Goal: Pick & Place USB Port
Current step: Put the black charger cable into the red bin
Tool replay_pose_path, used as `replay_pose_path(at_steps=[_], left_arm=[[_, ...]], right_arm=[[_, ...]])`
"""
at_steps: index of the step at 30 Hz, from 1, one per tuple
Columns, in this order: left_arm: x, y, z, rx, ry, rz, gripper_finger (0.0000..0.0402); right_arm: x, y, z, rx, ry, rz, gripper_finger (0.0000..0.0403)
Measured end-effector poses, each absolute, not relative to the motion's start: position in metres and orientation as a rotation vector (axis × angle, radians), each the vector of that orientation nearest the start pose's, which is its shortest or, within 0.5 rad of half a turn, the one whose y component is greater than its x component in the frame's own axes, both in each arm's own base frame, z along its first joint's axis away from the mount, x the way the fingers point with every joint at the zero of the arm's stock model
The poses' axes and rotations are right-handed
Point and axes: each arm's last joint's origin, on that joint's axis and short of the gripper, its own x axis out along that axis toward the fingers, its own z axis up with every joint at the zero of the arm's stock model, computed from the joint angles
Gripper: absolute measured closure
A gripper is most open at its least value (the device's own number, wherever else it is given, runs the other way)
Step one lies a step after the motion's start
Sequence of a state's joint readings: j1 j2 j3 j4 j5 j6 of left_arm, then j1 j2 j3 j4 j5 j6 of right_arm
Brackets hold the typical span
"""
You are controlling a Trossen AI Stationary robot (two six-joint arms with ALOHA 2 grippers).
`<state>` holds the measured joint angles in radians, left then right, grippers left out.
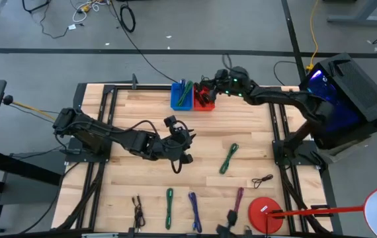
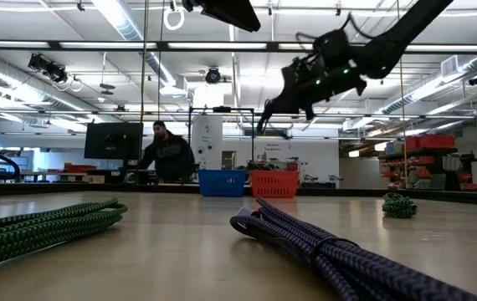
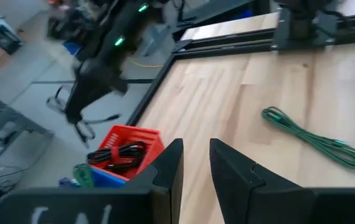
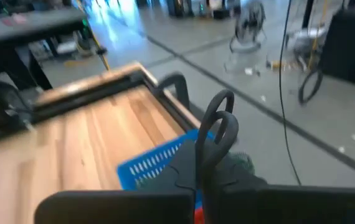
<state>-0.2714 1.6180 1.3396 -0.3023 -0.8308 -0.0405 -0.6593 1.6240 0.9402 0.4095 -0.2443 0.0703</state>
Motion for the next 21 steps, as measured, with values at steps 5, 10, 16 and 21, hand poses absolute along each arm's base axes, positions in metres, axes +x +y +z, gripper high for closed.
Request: replay_pose_path(at_steps=[5,10,16,21], left_arm=[[0.351,-0.077,0.309,0.252,0.502,0.485,0.0319],[0.349,-0.077,0.306,0.266,0.535,0.484,0.0319],[0.350,-0.072,0.306,0.263,0.538,0.497,0.0319],[0.350,-0.070,0.306,0.260,0.538,0.504,0.0319]], right_arm=[[0.298,-0.233,0.218,0.199,0.288,-0.441,0.0403],[0.292,-0.244,0.210,0.244,0.337,-0.473,0.0403],[0.285,-0.246,0.201,0.297,0.425,-0.481,0.0403],[0.289,-0.241,0.200,0.290,0.441,-0.482,0.0403]])
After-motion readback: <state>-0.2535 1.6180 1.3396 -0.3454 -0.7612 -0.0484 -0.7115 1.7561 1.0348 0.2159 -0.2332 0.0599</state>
